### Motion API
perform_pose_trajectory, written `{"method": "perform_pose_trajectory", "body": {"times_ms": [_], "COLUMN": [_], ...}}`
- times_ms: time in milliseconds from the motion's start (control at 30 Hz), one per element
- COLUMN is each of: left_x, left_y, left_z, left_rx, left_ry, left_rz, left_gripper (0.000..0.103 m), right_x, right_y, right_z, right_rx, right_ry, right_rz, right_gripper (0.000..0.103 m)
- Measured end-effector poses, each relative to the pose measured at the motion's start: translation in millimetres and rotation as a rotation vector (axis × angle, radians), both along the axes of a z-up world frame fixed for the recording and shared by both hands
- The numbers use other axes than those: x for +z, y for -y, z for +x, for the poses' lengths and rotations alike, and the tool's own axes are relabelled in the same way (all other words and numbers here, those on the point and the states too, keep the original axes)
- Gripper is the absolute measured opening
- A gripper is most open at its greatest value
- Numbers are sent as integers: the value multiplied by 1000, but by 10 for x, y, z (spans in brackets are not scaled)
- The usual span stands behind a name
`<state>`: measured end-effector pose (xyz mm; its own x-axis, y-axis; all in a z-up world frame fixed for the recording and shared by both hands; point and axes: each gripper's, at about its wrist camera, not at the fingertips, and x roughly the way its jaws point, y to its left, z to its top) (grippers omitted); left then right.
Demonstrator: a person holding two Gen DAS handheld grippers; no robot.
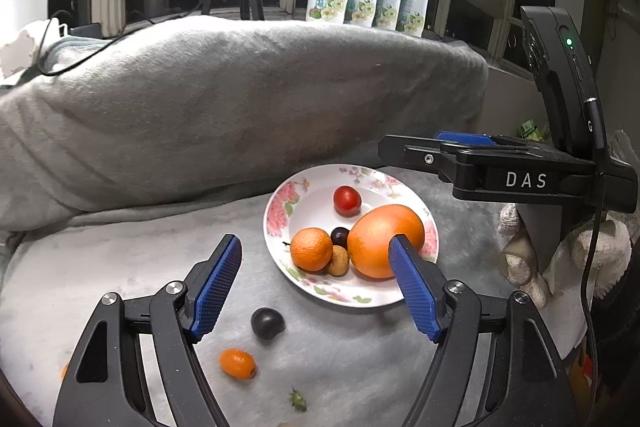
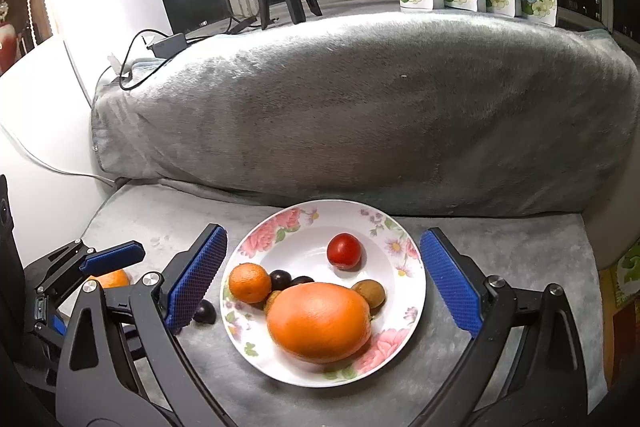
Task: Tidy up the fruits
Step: 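Withdraw both grippers from the plate back toward the loose fruit, then move the right gripper down around the large orange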
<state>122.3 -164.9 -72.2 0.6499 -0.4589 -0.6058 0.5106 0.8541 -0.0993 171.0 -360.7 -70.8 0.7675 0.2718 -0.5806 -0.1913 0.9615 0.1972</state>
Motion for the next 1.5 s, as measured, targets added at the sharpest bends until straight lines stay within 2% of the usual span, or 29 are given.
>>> {"method": "perform_pose_trajectory", "body": {"times_ms": [200, 500, 833, 1167, 1233, 1367, 1500], "left_x": [75, 130, 53, -76, -124, -267, -355], "left_y": [-186, -657, -1292, -1690, -1750, -1880, -1952], "left_z": [-49, -75, -175, -308, -326, -365, -399], "left_rx": [28, 120, 263, 337, 357, 393, 406], "left_ry": [10, 20, 8, -13, -22, -58, -85], "left_rz": [-18, -32, -43, -42, -38, -47, -65], "left_gripper": [76, 76, 76, 76, 76, 76, 76], "right_x": [35, 78, 67, -114, -172, -316, -476], "right_y": [-65, -199, -533, -980, -1054, -1201, -1339], "right_z": [-107, -266, -432, -573, -587, -580, -564], "right_rx": [16, 63, 168, 286, 310, 348, 382], "right_ry": [12, 25, 33, 17, 4, -34, -80], "right_rz": [8, 26, 38, 2, -9, -32, -65], "right_gripper": [99, 99, 99, 98, 90, 85, 70]}}
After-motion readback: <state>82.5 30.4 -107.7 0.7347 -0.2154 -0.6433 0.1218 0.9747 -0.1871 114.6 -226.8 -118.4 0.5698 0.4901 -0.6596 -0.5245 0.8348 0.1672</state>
